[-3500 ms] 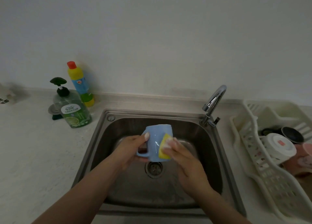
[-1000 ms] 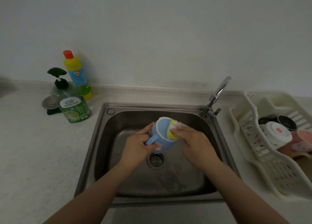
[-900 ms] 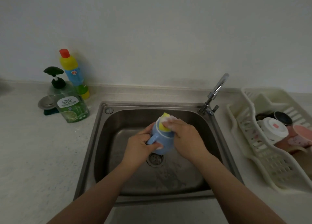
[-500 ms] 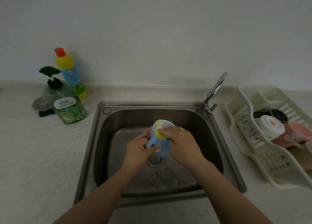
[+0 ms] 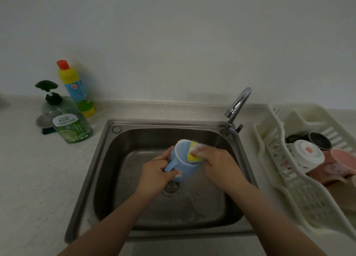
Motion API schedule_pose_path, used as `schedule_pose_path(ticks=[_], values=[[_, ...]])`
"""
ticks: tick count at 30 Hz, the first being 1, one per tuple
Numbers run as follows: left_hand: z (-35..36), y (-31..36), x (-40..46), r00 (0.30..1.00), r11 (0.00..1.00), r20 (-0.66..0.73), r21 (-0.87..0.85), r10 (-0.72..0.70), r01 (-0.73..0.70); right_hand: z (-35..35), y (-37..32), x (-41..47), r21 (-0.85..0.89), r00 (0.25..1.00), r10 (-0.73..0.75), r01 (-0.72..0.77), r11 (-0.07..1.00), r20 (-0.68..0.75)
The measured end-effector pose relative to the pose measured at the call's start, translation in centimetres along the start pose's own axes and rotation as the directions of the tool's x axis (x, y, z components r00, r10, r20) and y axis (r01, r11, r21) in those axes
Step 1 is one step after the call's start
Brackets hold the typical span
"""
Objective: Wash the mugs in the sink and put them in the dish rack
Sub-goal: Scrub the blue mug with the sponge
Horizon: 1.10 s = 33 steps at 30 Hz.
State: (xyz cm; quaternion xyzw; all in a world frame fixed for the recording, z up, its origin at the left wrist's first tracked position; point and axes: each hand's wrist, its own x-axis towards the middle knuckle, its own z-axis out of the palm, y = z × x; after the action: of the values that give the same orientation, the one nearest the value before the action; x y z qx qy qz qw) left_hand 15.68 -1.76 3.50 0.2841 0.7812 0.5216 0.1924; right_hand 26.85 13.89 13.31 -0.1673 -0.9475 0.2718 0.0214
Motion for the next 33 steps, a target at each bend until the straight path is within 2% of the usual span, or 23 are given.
schedule_pose_path(ticks=[3,6,9,12,16,19,21,25,28,31,33], values=[[1.5,1.2,-0.1,0.999,0.998,-0.007,-0.044,-0.046,0.046,0.1,-0.1,1.4,0.020,1.000,-0.005,0.005,1.000,0.006],[2.0,1.5,0.2,0.994,0.994,-0.076,-0.073,-0.083,0.077,-0.2,0.5,-0.1,-0.055,0.991,-0.070,0.076,0.996,0.115],[2.5,1.7,-0.2,0.998,0.998,-0.036,-0.025,-0.057,0.056,-1.6,3.1,-0.7,-0.110,0.997,-0.041,0.048,0.993,0.070],[3.9,2.6,-0.2,0.997,0.996,-0.036,-0.058,-0.068,0.066,-1.1,3.4,0.8,-0.030,0.998,-0.065,0.066,0.997,0.027],[4.3,2.8,-0.3,0.991,0.994,-0.100,-0.067,-0.093,0.087,-1.5,3.4,-0.8,-0.015,0.985,-0.136,0.138,0.990,0.103],[4.2,2.7,-0.7,0.996,0.998,-0.059,-0.031,-0.060,0.058,-1.9,5.2,-0.6,-0.072,0.995,-0.081,0.085,0.994,0.056],[4.7,3.1,-0.7,0.997,0.996,-0.049,-0.065,-0.063,0.060,-1.5,4.6,0.5,-0.047,0.995,-0.095,0.096,0.994,0.026],[4.6,3.1,-0.4,0.987,0.991,-0.115,-0.090,-0.110,0.100,-1.2,3.2,-0.4,-0.035,0.983,-0.134,0.139,0.990,0.124],[4.1,2.6,-0.7,0.995,0.998,-0.080,-0.028,-0.061,0.059,-1.7,4.9,-1.1,-0.058,0.995,-0.080,0.084,0.995,0.064],[4.3,2.7,-0.5,0.997,0.997,-0.049,-0.055,-0.055,0.052,-1.0,4.2,0.7,0.042,0.998,-0.059,0.059,0.997,0.002],[4.2,2.8,-0.2,0.993,0.994,-0.081,-0.074,-0.089,0.083,-0.5,2.8,0.8,0.086,0.997,-0.060,0.056,0.995,0.044]])
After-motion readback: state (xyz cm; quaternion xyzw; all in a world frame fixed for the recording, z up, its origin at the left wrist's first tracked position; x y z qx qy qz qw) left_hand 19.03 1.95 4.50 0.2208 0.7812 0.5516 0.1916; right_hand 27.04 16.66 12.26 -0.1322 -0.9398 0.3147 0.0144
